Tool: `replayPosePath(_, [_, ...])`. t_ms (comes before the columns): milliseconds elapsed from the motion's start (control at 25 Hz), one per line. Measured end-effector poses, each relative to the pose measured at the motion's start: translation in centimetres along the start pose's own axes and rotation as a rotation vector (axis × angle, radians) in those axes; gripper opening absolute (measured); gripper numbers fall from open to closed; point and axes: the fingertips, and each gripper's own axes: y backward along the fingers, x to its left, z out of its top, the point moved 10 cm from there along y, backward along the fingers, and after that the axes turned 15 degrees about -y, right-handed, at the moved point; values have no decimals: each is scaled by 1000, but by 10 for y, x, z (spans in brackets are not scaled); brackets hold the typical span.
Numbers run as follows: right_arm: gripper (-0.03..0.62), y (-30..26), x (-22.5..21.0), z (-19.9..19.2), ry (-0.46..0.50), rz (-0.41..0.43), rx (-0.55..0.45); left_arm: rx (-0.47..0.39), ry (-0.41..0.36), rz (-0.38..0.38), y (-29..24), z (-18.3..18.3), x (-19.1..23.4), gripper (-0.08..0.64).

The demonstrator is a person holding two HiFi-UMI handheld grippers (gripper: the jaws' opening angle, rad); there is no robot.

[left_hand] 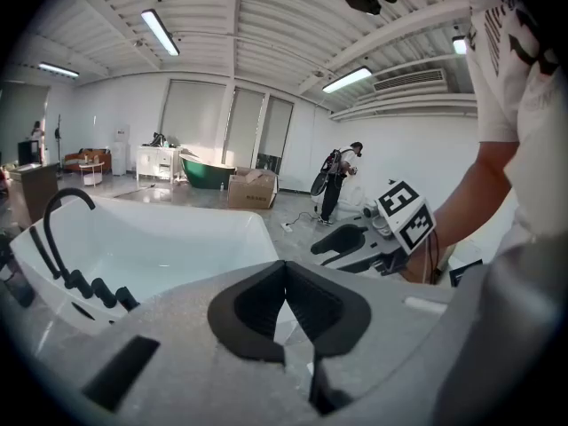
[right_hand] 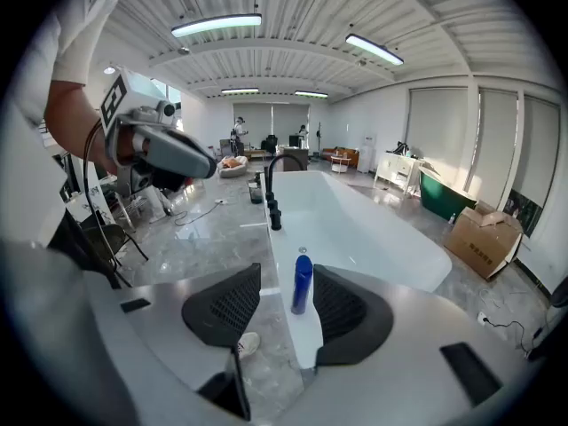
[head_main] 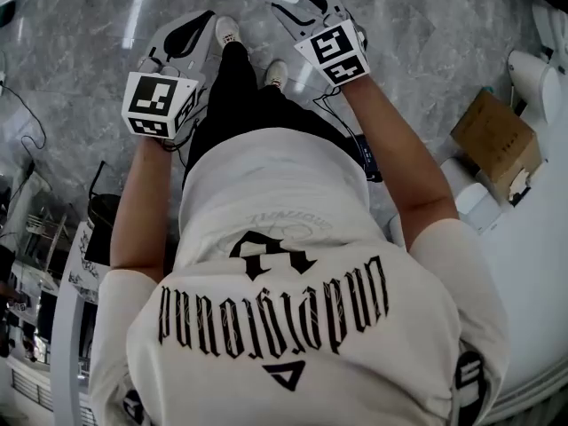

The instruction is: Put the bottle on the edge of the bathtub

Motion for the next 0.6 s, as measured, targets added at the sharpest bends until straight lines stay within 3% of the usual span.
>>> replayPosePath(600, [118, 196, 52, 43, 85, 53, -315, -242, -70, 148, 94, 102, -99, 15])
